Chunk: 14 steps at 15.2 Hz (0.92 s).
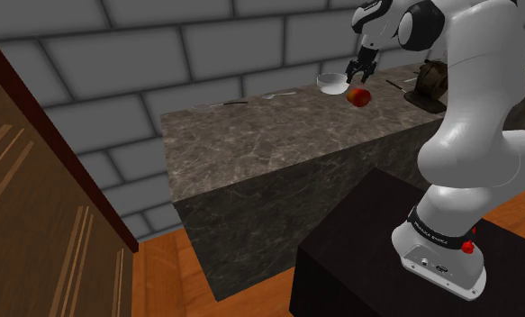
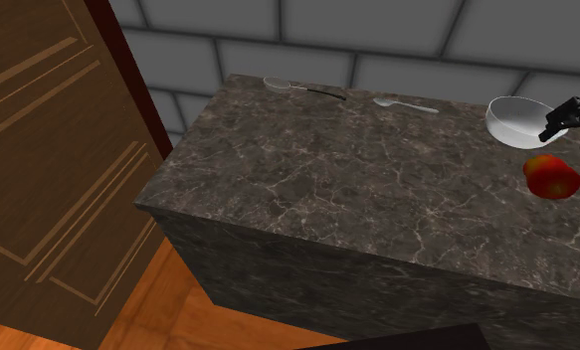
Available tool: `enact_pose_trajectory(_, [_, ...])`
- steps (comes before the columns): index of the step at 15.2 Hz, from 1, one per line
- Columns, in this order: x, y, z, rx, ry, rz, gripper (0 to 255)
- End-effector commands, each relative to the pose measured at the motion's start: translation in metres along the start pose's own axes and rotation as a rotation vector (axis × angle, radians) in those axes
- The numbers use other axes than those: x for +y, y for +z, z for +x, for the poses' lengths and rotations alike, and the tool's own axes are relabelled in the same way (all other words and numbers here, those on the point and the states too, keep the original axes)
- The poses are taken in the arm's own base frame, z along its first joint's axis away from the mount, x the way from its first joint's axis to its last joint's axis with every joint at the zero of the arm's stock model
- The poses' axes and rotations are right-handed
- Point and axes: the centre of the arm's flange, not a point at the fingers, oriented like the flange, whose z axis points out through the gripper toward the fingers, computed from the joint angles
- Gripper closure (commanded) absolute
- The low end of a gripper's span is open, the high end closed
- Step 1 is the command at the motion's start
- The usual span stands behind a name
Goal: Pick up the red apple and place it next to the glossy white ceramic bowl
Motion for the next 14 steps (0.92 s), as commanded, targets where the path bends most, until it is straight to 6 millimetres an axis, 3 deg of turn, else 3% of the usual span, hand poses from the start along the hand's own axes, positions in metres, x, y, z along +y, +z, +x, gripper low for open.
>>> enact_pose_trajectory(1, [0.000,0.000,0.000,0.000,0.000,0.000,0])
enact_pose_trajectory(2, [0.000,0.000,0.000,0.000,0.000,0.000,0])
enact_pose_trajectory(6, [0.000,-0.050,0.000,0.000,0.000,0.000,0])
enact_pose_trajectory(14, [0.000,-0.050,0.000,0.000,0.000,0.000,0])
